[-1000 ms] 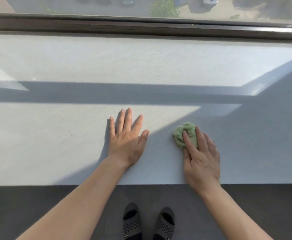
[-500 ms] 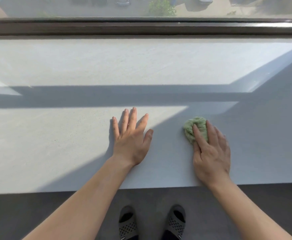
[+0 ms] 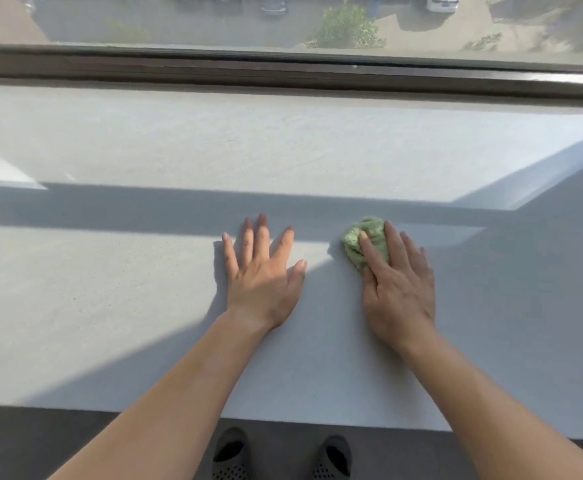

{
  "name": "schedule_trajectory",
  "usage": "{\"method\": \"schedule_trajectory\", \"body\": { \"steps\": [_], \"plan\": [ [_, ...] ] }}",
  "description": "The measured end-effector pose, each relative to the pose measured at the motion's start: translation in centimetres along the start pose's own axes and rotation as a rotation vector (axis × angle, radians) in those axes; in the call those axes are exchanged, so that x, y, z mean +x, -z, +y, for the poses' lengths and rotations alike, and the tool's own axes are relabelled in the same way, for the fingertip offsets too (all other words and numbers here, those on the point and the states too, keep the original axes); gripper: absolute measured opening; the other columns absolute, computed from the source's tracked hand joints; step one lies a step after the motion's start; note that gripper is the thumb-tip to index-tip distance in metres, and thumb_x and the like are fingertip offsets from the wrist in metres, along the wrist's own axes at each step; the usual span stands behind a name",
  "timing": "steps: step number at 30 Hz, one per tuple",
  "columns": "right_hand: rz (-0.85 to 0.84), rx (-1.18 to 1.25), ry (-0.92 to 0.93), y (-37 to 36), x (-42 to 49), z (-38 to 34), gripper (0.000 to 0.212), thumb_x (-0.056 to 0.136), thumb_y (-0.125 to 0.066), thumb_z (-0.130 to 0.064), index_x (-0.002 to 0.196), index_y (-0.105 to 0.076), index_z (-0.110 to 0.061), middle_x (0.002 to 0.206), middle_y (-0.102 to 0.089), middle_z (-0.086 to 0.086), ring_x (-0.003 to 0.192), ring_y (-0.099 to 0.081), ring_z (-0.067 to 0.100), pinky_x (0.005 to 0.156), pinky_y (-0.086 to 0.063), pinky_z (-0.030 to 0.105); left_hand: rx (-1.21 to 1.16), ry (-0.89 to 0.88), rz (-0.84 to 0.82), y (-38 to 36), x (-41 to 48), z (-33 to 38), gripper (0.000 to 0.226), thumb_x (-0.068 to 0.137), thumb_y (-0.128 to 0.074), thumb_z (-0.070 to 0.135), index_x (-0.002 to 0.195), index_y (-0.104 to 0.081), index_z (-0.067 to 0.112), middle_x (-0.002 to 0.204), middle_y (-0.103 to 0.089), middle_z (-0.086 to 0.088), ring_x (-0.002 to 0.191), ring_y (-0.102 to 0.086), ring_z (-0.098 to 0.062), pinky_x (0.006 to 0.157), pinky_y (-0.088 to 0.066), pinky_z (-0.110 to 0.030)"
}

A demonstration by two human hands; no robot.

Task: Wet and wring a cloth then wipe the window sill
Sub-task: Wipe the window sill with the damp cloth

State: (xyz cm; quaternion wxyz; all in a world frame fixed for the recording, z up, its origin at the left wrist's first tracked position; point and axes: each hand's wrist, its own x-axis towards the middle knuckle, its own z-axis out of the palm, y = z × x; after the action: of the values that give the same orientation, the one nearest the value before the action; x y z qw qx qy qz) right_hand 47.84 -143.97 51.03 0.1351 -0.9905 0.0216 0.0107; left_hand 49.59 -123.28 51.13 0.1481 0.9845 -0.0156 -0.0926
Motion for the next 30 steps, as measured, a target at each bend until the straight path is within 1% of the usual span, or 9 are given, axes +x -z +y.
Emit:
{"method": "schedule_trajectory", "body": {
  "steps": [3, 5, 9, 11, 15, 18, 21, 25, 30],
  "plan": [
    [-0.076, -0.028, 0.285, -0.2, -0.8, 0.7, 0.051, 0.095, -0.037, -0.034, 0.146, -0.040, -0.040, 0.160, -0.028, 0.000, 0.146, -0.023, 0.027, 0.119, -0.011, 0.045, -0.006, 0.016, 0.011, -0.1, 1.1, 1.4, 0.061, 0.099, -0.027, 0.055, 0.155, -0.012, 0.035, 0.166, 0.008, -0.009, 0.150, 0.021, -0.023, 0.116, 0.019, -0.054],
    [-0.091, -0.041, 0.313, 0.5, 1.0, 2.4, 0.050, 0.096, -0.035, -0.036, 0.145, -0.040, -0.042, 0.160, -0.028, -0.002, 0.147, -0.023, 0.026, 0.120, -0.010, 0.044, -0.019, 0.022, 0.003, 0.1, 1.7, 2.2, 0.062, 0.099, -0.028, 0.054, 0.156, -0.011, 0.036, 0.166, 0.009, -0.009, 0.150, 0.022, -0.022, 0.116, 0.020, -0.054],
    [-0.040, 0.002, -0.065, 1.8, 6.9, 4.5, 0.050, 0.101, -0.032, -0.034, 0.150, -0.033, -0.042, 0.164, -0.013, -0.003, 0.150, -0.010, 0.025, 0.122, -0.004, 0.043, -0.027, 0.034, -0.020, 0.4, 3.0, 3.0, 0.063, 0.099, -0.030, 0.051, 0.156, -0.010, 0.035, 0.166, 0.011, -0.008, 0.149, 0.023, -0.020, 0.117, 0.019, -0.052],
    [-0.024, -0.010, -0.137, 1.7, 8.0, 3.4, 0.051, 0.101, -0.033, -0.032, 0.151, -0.029, -0.040, 0.165, -0.009, -0.001, 0.150, -0.007, 0.026, 0.122, -0.003, 0.044, -0.014, 0.044, -0.028, 0.4, 3.9, 2.9, 0.064, 0.098, -0.030, 0.052, 0.156, -0.011, 0.034, 0.166, 0.013, -0.009, 0.149, 0.025, -0.021, 0.117, 0.019, -0.052],
    [-0.077, -0.045, 0.243, 0.5, 6.1, 2.0, 0.052, 0.097, -0.038, -0.033, 0.148, -0.035, -0.042, 0.163, -0.018, -0.002, 0.149, -0.014, 0.024, 0.121, -0.004, 0.041, 0.043, 0.030, -0.023, 0.5, 5.8, 3.1, 0.068, 0.096, -0.032, 0.055, 0.157, -0.009, 0.033, 0.165, 0.015, -0.009, 0.148, 0.026, -0.024, 0.116, 0.019, -0.054],
    [-0.114, -0.055, 0.331, 0.9, 8.2, 3.9, 0.051, 0.097, -0.035, -0.036, 0.148, -0.035, -0.044, 0.162, -0.022, -0.003, 0.148, -0.016, 0.024, 0.121, -0.006, 0.041, 0.154, 0.000, -0.026, 0.6, 8.1, 3.0, 0.068, 0.097, -0.027, 0.060, 0.156, -0.005, 0.035, 0.165, 0.016, -0.009, 0.148, 0.025, -0.028, 0.117, 0.014, -0.056],
    [-0.066, -0.056, 0.138, 1.8, 13.3, 5.5, 0.051, 0.098, -0.029, -0.038, 0.148, -0.033, -0.044, 0.164, -0.017, -0.002, 0.148, -0.014, 0.027, 0.121, -0.008, 0.045, 0.197, -0.014, -0.041, 1.1, 10.7, 2.7, 0.069, 0.095, -0.024, 0.063, 0.155, -0.003, 0.036, 0.164, 0.017, -0.009, 0.148, 0.025, -0.028, 0.117, 0.013, -0.057],
    [0.020, -0.006, -0.146, 1.4, 18.8, 4.3, 0.048, 0.101, -0.034, -0.035, 0.149, -0.033, -0.041, 0.164, -0.014, 0.001, 0.147, -0.013, 0.030, 0.120, -0.008, 0.049, 0.221, -0.012, -0.057, 1.3, 12.9, 2.8, 0.070, 0.093, -0.018, 0.067, 0.155, 0.002, 0.038, 0.163, 0.022, -0.008, 0.147, 0.030, -0.028, 0.116, 0.014, -0.057],
    [-0.064, -0.030, 0.264, 0.5, 17.5, 1.4, 0.049, 0.100, -0.030, -0.040, 0.148, -0.033, -0.045, 0.164, -0.017, -0.003, 0.149, -0.014, 0.026, 0.122, -0.007, 0.045, 0.199, -0.025, -0.021, 1.1, 14.1, 3.1, 0.073, 0.089, -0.015, 0.069, 0.155, -0.001, 0.039, 0.164, 0.017, -0.010, 0.148, 0.026, -0.031, 0.115, 0.011, -0.062]
  ]
}}
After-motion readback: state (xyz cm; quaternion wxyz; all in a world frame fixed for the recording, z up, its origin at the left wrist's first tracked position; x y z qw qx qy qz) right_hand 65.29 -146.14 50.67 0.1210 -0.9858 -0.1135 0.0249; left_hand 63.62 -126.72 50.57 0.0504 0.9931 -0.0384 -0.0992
